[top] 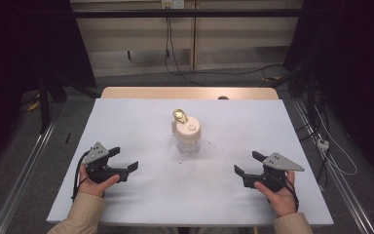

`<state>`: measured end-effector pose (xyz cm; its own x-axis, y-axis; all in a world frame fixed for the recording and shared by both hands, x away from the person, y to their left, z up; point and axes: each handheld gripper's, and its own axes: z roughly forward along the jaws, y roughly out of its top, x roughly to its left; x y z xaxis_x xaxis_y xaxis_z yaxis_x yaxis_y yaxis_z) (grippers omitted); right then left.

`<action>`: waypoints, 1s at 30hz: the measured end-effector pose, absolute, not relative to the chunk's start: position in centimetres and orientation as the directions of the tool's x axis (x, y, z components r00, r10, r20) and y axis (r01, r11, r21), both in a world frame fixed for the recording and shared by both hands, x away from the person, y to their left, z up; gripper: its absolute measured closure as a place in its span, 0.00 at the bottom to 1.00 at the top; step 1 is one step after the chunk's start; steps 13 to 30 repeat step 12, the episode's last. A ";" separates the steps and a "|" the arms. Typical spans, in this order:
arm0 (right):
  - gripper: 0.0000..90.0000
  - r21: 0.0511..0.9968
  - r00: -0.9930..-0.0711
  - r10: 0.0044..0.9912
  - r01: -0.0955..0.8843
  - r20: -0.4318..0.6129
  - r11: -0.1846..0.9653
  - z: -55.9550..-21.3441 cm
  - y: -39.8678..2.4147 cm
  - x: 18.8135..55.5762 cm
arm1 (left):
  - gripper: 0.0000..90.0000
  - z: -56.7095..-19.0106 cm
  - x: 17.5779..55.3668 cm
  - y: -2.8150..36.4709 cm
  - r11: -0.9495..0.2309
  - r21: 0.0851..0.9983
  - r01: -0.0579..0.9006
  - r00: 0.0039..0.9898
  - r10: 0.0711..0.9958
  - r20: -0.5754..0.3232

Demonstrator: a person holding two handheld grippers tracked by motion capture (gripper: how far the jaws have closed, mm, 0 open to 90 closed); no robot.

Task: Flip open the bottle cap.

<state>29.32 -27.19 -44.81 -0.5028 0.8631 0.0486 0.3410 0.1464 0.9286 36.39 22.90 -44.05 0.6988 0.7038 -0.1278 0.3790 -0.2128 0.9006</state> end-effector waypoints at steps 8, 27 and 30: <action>0.15 0.924 -0.511 0.859 0.344 0.038 0.164 -45.1 -27.2 28.8 | 0.05 -44.2 36.3 23.7 -0.196 0.901 0.388 0.690 0.709 -0.143; 0.15 0.922 -0.503 0.863 0.350 0.037 0.164 -45.3 -27.4 28.9 | 0.05 -44.2 36.2 23.5 -0.197 0.900 0.389 0.696 0.703 -0.147; 0.15 0.922 -0.503 0.863 0.350 0.037 0.164 -45.3 -27.4 28.9 | 0.05 -44.2 36.2 23.5 -0.197 0.900 0.389 0.696 0.703 -0.147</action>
